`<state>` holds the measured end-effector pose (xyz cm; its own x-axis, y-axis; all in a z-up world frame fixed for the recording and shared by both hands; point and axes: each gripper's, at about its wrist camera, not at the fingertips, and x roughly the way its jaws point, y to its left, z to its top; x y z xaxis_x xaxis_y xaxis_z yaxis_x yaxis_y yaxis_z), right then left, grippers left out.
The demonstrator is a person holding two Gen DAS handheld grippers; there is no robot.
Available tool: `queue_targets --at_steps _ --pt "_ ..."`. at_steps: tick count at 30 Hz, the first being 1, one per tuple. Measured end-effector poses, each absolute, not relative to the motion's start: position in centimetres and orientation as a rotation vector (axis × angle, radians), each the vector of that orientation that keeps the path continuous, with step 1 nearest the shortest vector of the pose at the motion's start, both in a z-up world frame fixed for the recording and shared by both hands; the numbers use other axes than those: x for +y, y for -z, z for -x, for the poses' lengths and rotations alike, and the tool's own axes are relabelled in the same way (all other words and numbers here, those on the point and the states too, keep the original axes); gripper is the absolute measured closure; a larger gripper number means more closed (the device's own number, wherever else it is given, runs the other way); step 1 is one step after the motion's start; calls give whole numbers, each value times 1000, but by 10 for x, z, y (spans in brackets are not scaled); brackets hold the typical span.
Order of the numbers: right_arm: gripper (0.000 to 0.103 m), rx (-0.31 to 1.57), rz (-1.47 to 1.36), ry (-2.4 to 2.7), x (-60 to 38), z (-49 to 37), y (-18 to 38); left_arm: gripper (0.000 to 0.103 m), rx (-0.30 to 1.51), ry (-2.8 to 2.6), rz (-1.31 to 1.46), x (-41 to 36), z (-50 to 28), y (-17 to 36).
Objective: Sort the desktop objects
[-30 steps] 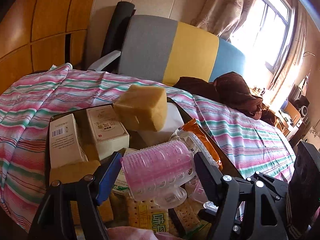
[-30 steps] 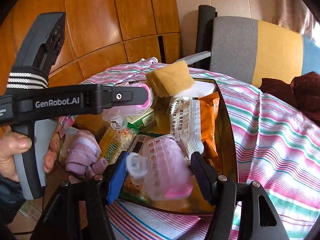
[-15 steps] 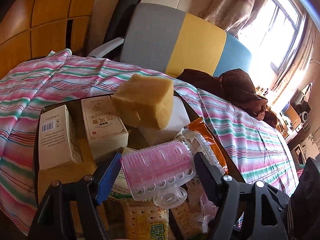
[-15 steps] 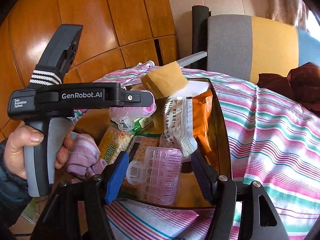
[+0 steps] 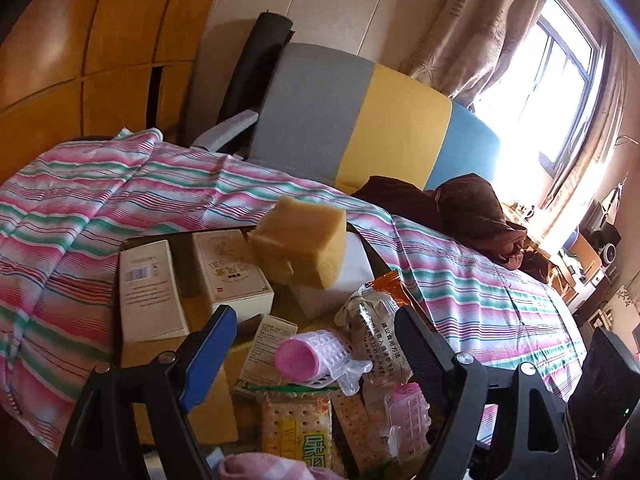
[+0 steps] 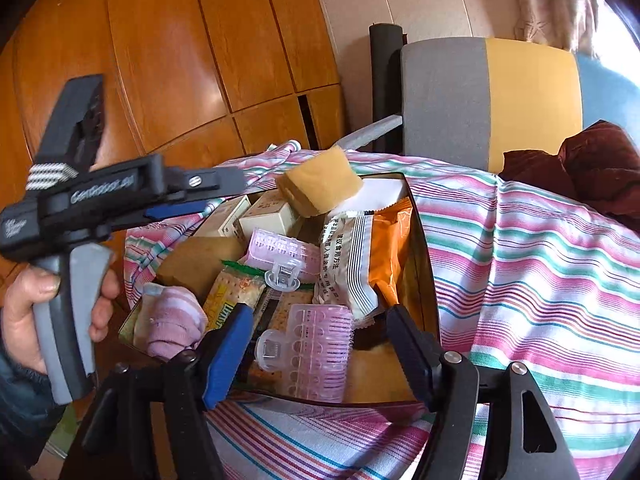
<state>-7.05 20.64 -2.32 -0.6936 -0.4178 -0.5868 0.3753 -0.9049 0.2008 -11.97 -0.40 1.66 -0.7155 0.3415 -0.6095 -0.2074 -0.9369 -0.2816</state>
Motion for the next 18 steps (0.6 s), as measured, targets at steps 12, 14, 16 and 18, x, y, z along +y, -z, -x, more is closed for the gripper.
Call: queue_targets --at_steps 12,14,16,18 --pt "9 33 -934 2745 185 44 0 20 -139 -2930 948 -25 24 -18" --pt "1 68 -935 2782 181 37 -2 20 -130 -2926 965 -26 16 -17" --pt "0 99 -931 2814 177 31 -4 20 -103 -2929 963 -23 9 -19" --pt "0 123 -924 2836 173 26 -6 20 -82 -2929 960 -21 2 -21"
